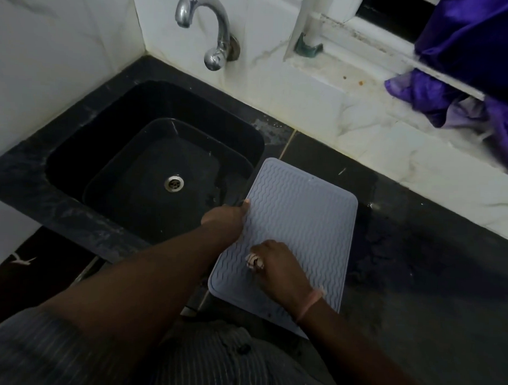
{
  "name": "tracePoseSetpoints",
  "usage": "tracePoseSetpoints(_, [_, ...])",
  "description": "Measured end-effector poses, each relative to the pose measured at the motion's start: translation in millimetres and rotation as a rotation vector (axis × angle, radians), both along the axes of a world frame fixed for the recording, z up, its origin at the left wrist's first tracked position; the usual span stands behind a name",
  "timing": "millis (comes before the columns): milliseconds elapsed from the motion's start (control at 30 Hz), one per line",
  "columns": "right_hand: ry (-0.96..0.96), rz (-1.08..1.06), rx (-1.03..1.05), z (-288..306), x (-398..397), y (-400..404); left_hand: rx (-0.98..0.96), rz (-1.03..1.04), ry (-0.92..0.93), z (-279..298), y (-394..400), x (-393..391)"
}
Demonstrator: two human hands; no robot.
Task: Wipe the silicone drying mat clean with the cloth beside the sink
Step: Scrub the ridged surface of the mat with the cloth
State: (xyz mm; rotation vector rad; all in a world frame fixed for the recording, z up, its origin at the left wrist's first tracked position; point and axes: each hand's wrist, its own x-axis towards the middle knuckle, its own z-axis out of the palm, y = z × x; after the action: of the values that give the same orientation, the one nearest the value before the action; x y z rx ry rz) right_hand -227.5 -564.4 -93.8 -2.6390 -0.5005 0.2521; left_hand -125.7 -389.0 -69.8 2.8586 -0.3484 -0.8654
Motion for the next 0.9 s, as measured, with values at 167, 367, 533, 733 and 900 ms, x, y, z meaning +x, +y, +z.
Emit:
tracePoseSetpoints(167, [-0.062, -0.177, -0.001, 1, 45, -4, -0.031, 0.005, 0.02, -4, 4, 4])
tracePoseSetpoints(367, [-0.081, -0.358, -0.075, 5, 101, -2, -0.018, 0.003, 0.031, -6, 2, 6])
tracePoseSetpoints(533, [-0.099, -0.259, -0.089, -2, 74, -3, -0.036, 0.017, 0.05, -8, 2, 9])
tracePoseSetpoints(733, [-0.007, -0.133, -0.002, -2, 17, 5, -0.038, 0.034, 0.017, -13, -1, 3])
tracePoseSetpoints(900, [0.088, -0.085, 0.016, 2, -22, 14, -0.034, 0.039, 0.015, -3, -1, -2])
